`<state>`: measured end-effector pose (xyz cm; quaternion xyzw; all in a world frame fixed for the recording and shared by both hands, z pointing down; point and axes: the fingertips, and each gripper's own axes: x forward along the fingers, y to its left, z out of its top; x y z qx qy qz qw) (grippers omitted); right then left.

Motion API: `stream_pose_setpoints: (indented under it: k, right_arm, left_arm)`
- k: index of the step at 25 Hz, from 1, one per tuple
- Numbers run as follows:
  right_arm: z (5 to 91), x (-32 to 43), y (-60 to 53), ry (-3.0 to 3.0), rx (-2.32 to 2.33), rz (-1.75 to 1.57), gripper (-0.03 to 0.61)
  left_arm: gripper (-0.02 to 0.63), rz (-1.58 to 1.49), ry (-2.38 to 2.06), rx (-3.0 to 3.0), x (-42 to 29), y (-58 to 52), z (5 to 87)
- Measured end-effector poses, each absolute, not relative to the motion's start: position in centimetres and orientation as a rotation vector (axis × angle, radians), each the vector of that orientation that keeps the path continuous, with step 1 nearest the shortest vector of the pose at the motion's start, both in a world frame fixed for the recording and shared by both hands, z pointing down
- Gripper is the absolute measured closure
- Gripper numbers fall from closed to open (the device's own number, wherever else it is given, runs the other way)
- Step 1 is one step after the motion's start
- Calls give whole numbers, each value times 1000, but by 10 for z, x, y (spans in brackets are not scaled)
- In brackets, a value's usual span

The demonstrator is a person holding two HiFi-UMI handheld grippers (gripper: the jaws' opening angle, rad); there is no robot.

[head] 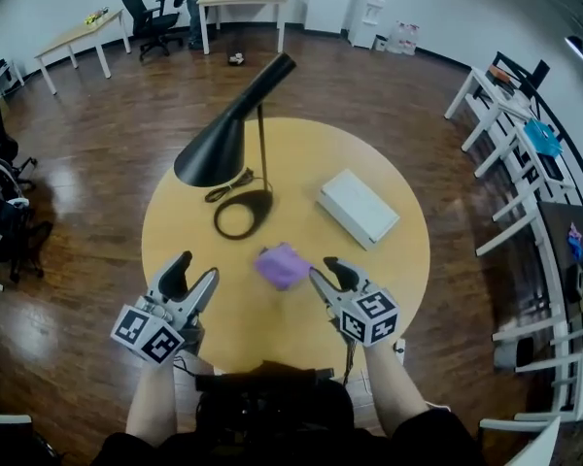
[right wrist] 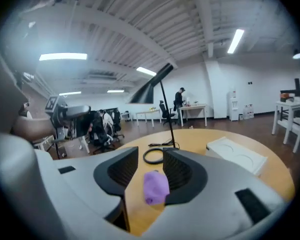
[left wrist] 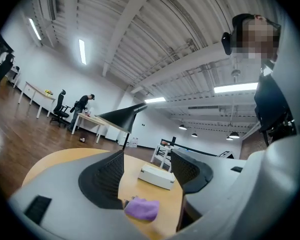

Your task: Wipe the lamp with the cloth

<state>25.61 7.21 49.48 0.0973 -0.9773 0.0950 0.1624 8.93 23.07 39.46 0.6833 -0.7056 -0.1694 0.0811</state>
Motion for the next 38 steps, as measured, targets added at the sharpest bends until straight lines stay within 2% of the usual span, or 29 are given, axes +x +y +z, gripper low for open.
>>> stream_pose_setpoints:
  k: [1,4,5,6,7,9,12,21,30,38]
  right_arm:
    - [483,260,73,-2824,315,281,421]
    - [452,277,79,-2935,461,314,503]
    - [446,283,82,-2966,515,333,525]
    - [441,288,85,-2988,566,353,557]
    - [439,293,88,-3001,613,369,574]
    - [437,302,92,-3003,702,394,574]
    - [432,316,93,-2997,826,397,575]
    - [437,355,86,-2981,1033,505,577]
    - [426,320,84,-3023,927,496,577]
    - [431,320,85,-3012,907,504,577]
  left_arm:
    - [333,-510,-2093,2051,87,232,396]
    - [381,-484,-2074,2089,76,240,395]
    - [414,-479,-2079,2101,70,244,393]
    - [482,-483,-2086,2109,64,250,391]
    - [508,-494,-2092,2113,58,256,389]
    - [584,-508,-2107,2114,49,270,389]
    - [614,-497,-2138,2103,41,283,394]
    - [614,-521,-2174,2056,26,300,405]
    - [614,-537,-2272,1982,12,318,405]
    - [614,-571,-2297,1938,8,319,410]
